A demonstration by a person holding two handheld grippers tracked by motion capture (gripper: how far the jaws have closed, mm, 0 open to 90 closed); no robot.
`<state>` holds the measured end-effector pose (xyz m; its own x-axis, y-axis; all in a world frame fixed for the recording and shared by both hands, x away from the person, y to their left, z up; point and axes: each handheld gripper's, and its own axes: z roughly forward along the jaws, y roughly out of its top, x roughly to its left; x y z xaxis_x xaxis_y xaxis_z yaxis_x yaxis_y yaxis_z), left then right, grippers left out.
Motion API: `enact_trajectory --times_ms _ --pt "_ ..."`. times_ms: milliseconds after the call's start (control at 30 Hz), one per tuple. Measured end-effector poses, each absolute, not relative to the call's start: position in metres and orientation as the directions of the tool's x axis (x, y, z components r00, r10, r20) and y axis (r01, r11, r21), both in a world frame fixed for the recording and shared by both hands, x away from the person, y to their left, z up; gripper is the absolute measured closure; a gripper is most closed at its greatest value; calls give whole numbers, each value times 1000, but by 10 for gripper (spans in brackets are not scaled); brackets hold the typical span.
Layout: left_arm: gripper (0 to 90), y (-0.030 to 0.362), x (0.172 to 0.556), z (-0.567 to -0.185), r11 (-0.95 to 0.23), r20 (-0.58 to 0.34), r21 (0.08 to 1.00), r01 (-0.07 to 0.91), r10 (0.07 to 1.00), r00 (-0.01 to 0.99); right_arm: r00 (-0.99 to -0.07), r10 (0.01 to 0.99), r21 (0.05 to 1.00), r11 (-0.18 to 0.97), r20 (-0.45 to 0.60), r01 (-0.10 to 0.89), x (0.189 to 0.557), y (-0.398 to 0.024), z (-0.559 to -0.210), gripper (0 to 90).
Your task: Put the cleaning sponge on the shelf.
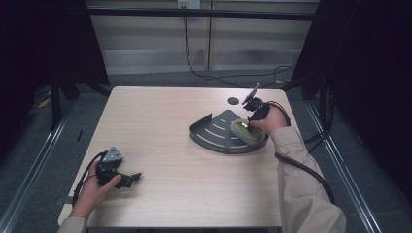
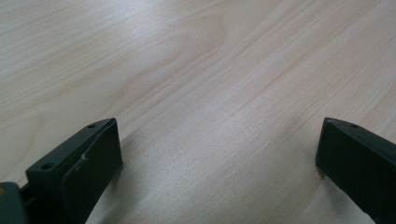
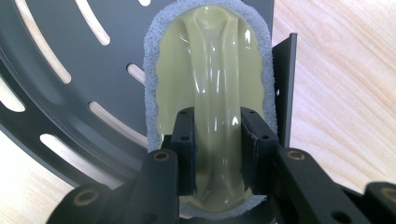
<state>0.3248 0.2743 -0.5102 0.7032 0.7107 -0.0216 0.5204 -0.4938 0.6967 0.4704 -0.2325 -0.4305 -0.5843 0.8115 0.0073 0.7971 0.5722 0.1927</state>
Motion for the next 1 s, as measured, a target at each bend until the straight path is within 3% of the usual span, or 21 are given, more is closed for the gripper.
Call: enact_trajectory --times_ms 1000 --pt "0 274 325 -511 -488 -22 701 520 714 700 -574 818 171 560 38 810 464 -240 -436 697"
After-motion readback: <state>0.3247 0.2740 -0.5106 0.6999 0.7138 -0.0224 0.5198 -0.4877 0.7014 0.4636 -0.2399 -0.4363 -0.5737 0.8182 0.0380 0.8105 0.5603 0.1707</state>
